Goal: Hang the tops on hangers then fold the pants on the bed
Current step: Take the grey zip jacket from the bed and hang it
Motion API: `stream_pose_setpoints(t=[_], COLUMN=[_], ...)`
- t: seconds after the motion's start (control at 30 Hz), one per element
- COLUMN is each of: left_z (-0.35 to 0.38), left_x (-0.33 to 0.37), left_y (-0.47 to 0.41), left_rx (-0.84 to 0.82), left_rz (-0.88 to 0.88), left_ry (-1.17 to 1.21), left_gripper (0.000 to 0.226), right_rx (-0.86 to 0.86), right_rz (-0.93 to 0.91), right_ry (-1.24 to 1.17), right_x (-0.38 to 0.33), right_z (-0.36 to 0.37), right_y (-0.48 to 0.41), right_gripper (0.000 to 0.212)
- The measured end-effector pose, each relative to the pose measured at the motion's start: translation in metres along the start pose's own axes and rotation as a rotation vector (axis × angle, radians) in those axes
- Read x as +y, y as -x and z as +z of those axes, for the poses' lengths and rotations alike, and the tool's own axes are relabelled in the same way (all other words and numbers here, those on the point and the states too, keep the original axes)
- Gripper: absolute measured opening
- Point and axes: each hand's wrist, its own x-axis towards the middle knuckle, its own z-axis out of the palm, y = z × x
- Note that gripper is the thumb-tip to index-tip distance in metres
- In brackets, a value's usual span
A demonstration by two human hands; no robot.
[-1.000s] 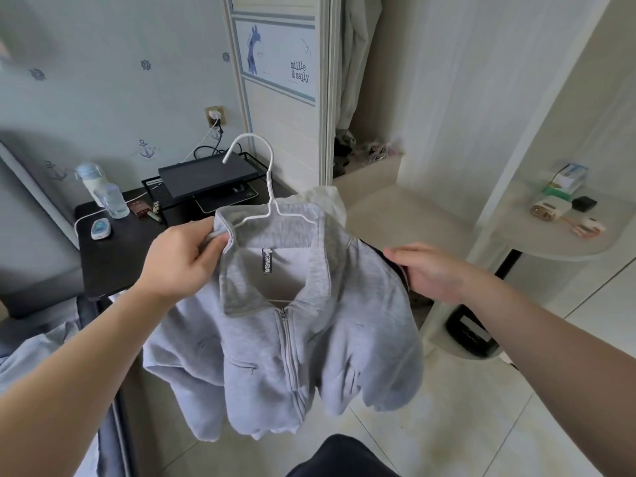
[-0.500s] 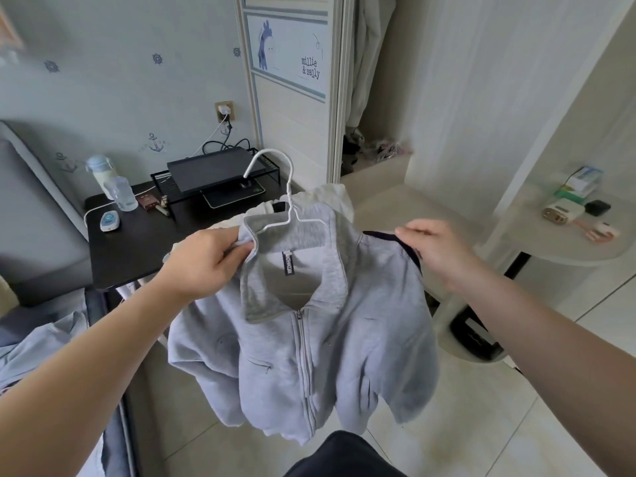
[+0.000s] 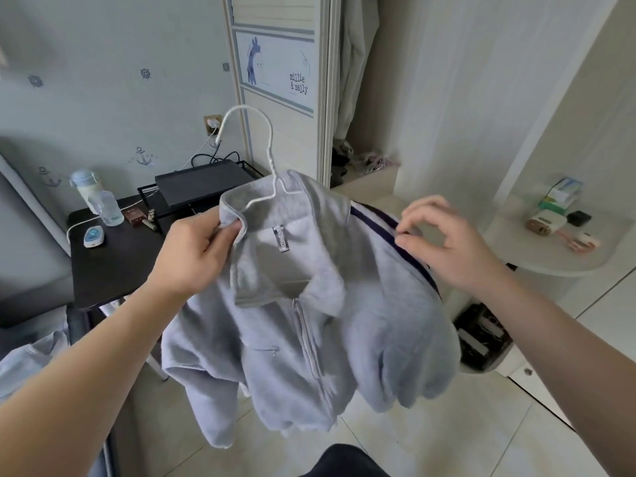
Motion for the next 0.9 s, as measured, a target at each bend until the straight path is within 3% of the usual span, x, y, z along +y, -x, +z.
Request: stream_pose_setpoints(t=[0.07, 0.17, 0.47, 0.67, 0.9], left_z=[0.002, 0.005, 0.052, 0.103, 0.181], left_x=[0.006, 0.016, 0.041, 0.071, 0.109], left_y=[-0.007, -0.026, -0.112, -0.186, -0.286], left_rx=[0.027, 0.024, -0.079, -0.13, -0.234], left_rz=[0.038, 0.094, 0.114, 0.186, 0.292], left_ry=[-0.009, -0.028, -0.003, 0.136, 0.3], left_gripper=[0.032, 0.035, 0.036, 0.03, 0.032], right_rx=[-0.029, -0.1, -0.343, -0.214, 0.109], right_rz=[0.059, 0.107, 0.27, 0.366, 0.35], right_ry=[-0.013, -0.026, -0.263, -0.61, -0.658], right_x=[0.007, 0.009, 0.011, 0.011, 0.005], right_z=[-0.002, -0.009, -0.061, -0.114, -0.153], right_y=[0.0, -0.003, -0.021, -0.02, -0.031], right_gripper=[0.027, 0.011, 0.024, 0.035, 0.043])
